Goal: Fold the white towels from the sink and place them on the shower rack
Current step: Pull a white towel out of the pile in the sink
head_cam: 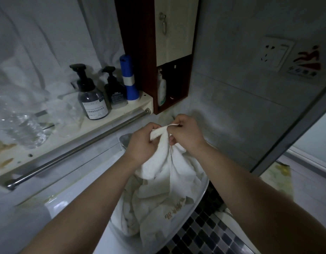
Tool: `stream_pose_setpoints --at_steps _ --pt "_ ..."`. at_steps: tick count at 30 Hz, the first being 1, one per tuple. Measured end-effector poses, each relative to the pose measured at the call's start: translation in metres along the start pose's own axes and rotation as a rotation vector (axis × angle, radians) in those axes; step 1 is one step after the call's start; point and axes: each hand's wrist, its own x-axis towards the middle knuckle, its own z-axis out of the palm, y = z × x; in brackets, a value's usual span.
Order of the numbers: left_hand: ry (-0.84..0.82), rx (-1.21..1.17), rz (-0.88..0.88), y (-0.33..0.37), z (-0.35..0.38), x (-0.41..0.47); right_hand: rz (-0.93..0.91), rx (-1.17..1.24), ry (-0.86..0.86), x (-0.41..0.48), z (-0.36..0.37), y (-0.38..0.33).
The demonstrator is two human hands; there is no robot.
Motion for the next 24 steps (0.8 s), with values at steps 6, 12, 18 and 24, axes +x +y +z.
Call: stream_pose_setpoints --at_steps 6,12,18,24 --pt "0.051 0.148 -0.019 -0.021 -0.016 -0.004 0.063 0.084 0.106 0.015 -0.013 0.014" --pt "0.061 0.113 -0.292 -0.027 -0.043 0.001 0.121 0.105 0.186 0.027 -0.024 0.025" --pt "-0.145 -0.268 -0.494 -0.023 -0.066 0.005 0.104 0.020 0.237 0.033 -0.024 0.027" --pt "-0.355 -0.785 -0.402 -0.029 -0.071 -0.004 0.095 0.030 0.246 0.034 -0.022 0.026"
